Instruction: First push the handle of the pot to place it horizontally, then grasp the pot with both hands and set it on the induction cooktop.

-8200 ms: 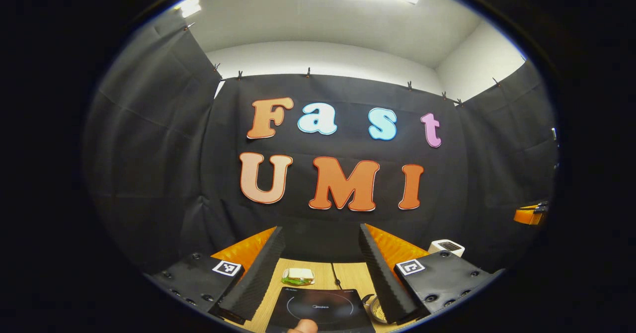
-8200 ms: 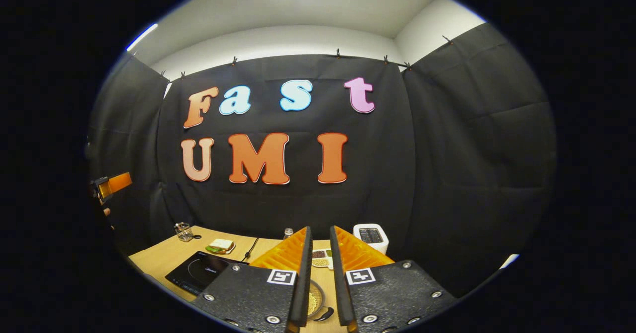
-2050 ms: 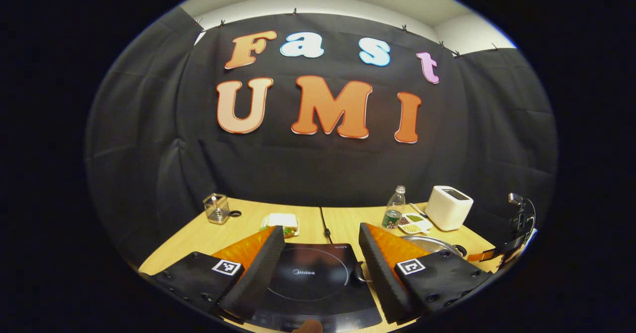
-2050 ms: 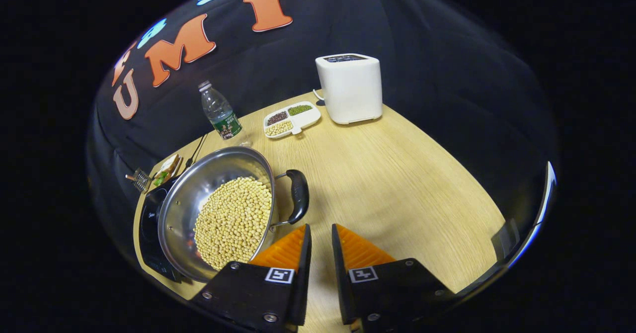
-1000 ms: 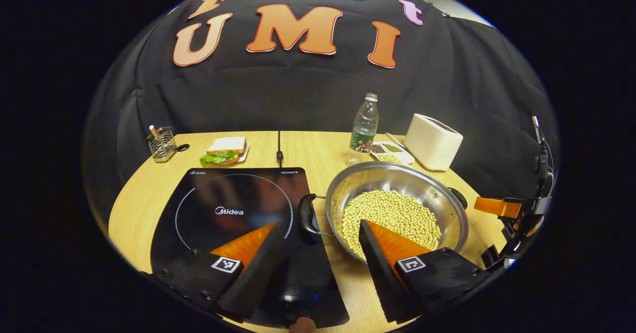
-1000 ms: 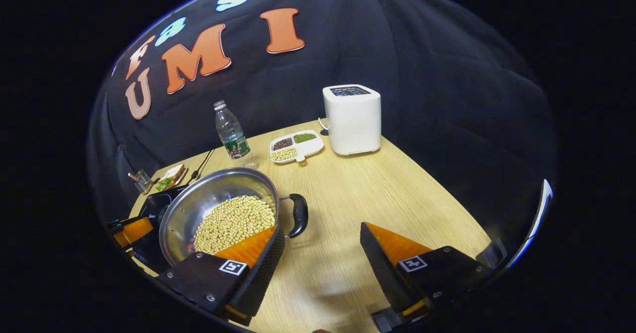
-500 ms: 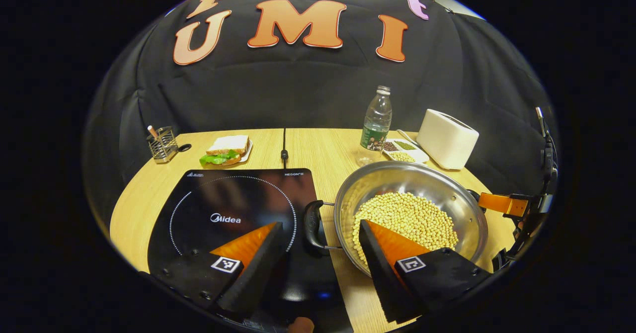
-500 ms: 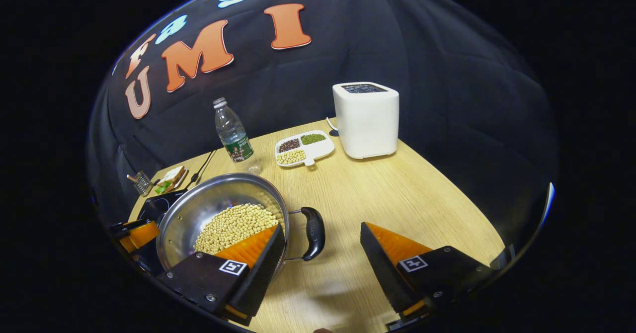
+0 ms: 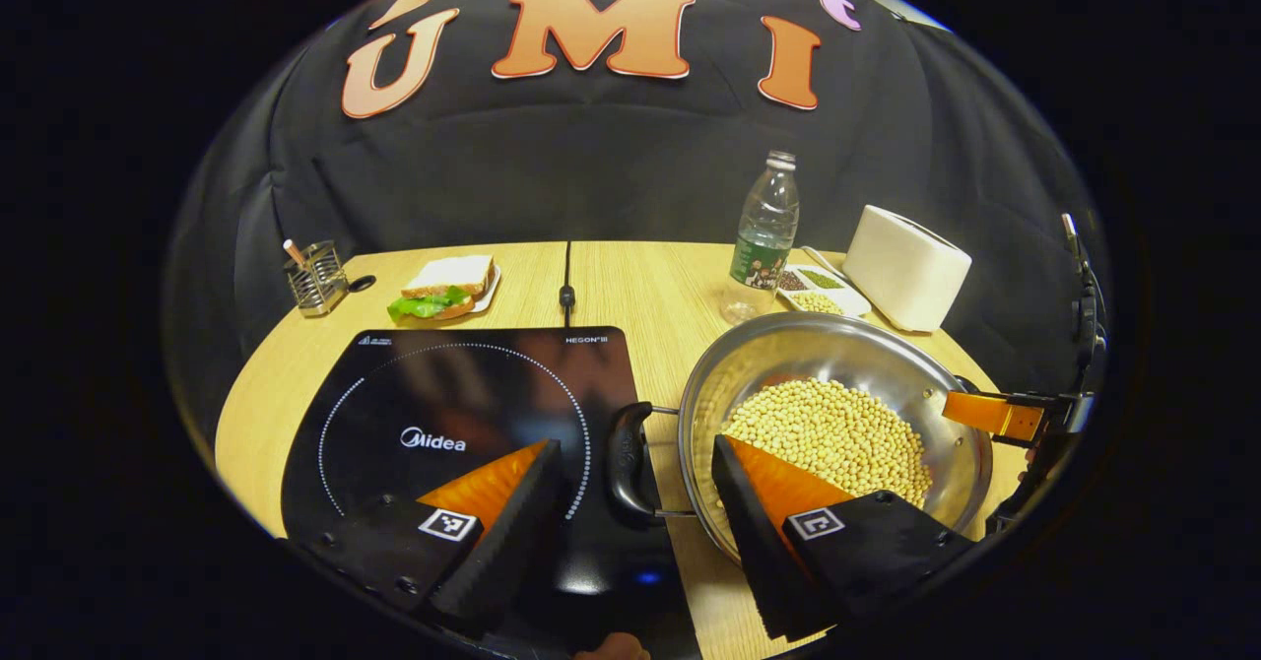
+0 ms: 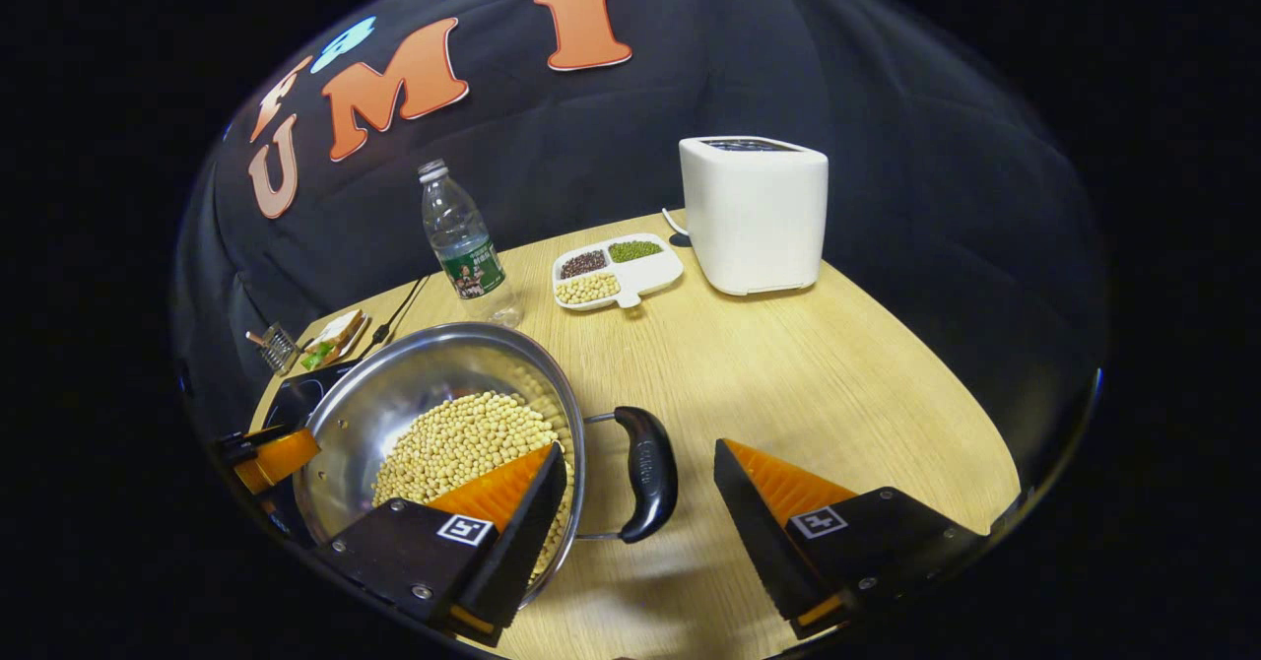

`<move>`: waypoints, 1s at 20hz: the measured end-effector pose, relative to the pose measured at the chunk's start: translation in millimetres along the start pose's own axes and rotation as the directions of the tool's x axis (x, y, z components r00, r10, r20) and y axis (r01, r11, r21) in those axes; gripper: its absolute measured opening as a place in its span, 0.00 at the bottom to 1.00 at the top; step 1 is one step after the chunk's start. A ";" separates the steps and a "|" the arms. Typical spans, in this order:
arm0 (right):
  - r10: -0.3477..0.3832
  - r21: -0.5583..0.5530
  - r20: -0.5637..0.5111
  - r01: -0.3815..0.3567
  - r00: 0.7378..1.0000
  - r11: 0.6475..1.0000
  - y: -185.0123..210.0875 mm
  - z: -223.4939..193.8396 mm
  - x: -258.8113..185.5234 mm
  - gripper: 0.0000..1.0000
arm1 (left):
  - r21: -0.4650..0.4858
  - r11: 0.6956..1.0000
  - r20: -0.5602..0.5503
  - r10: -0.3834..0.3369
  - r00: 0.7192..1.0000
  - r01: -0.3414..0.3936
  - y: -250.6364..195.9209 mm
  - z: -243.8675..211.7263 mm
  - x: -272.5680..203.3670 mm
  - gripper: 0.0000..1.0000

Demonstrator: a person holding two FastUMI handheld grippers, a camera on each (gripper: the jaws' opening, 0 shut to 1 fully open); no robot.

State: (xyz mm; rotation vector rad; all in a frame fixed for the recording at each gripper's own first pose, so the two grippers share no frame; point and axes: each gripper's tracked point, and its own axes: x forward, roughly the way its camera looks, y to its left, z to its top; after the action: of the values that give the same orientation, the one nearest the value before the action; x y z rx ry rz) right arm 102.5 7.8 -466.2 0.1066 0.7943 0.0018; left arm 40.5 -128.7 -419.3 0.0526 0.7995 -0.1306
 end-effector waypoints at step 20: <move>-0.002 0.108 -0.015 0.004 1.000 0.994 8.3 -6.7 -2.1 0.42 | -0.005 1.000 -0.033 -0.001 0.999 0.000 -9.6 0.1 17.8 0.47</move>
State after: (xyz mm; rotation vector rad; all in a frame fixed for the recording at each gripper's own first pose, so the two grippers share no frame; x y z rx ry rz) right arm 96.6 16.6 -468.6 0.2083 0.8092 -0.0433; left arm 51.5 -140.0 -432.0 0.0498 0.8324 -0.1284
